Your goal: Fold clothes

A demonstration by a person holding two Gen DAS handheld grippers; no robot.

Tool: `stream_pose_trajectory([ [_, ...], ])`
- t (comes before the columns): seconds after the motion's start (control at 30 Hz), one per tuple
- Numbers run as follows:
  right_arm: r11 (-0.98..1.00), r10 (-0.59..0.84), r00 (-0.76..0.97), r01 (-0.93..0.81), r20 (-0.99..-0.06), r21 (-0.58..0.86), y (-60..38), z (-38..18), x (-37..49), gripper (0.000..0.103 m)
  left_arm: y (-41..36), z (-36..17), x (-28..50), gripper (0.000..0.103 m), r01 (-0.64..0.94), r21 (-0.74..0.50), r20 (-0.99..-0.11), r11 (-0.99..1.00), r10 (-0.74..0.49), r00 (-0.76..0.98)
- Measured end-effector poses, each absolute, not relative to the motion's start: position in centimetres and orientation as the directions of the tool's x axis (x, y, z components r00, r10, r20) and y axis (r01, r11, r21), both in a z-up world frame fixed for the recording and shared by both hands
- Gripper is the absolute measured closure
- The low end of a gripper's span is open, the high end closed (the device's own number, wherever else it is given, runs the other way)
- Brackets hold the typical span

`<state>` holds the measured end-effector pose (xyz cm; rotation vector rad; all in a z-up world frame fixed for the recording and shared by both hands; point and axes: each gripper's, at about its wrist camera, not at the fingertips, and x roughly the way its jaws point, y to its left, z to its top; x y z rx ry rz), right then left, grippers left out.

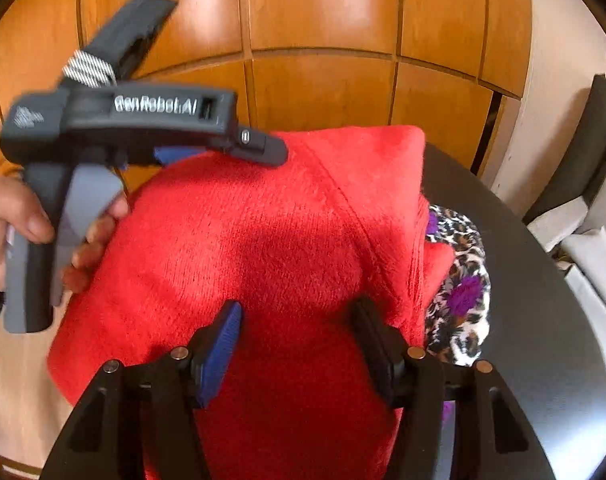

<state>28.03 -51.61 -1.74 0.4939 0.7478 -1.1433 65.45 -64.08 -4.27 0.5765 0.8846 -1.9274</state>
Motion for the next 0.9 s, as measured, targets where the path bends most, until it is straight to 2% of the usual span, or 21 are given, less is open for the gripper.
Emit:
stream_pose_trajectory([
  [0.17,0.307,-0.658,0.191,0.951,-0.728,-0.029,-48.9,-0.2,29.7,0.042,-60.3,0.4,67.2,0.002,0.897,-0.326,-0.658,-0.300,-0.609,-0.443],
  [0.3,0.192,-0.716,0.147,0.981,-0.682,0.010,-44.6,3.1,29.3,0.042,-53.4,2.8,69.2,0.000,0.957,-0.174,-0.625,-0.232,-0.725,-0.289],
  [0.43,0.122,-0.734,0.060,0.991,-0.677,-0.045,-42.6,5.2,31.2,0.042,-46.5,2.9,70.0,0.000,0.983,-0.063,-0.625,-0.172,-0.761,-0.173],
  [0.53,0.150,-0.734,0.067,0.986,-0.675,-0.066,-39.9,5.7,32.7,0.042,-42.5,2.9,70.3,0.000,0.985,-0.052,-0.634,-0.163,-0.757,-0.159],
  [0.63,0.203,-0.723,0.089,0.975,-0.685,-0.088,-40.1,4.5,34.3,0.042,-39.2,3.6,70.0,0.000,0.989,0.038,-0.608,-0.143,-0.789,-0.091],
  [0.7,0.245,-0.711,0.106,0.964,-0.695,-0.103,-39.0,4.0,35.3,0.042,-37.0,4.9,69.8,0.000,0.987,0.106,-0.554,-0.121,-0.831,-0.043],
  [0.77,0.275,-0.702,0.122,0.955,-0.701,-0.110,-38.5,3.4,36.0,0.042,-35.7,6.1,70.3,0.000,0.990,0.083,-0.532,-0.117,-0.845,-0.055],
  [0.9,0.296,-0.702,0.135,0.948,-0.699,-0.114,-36.9,3.4,36.8,0.042,-34.9,7.1,71.8,0.000,0.990,-0.044,-0.563,-0.137,-0.815,-0.138],
])
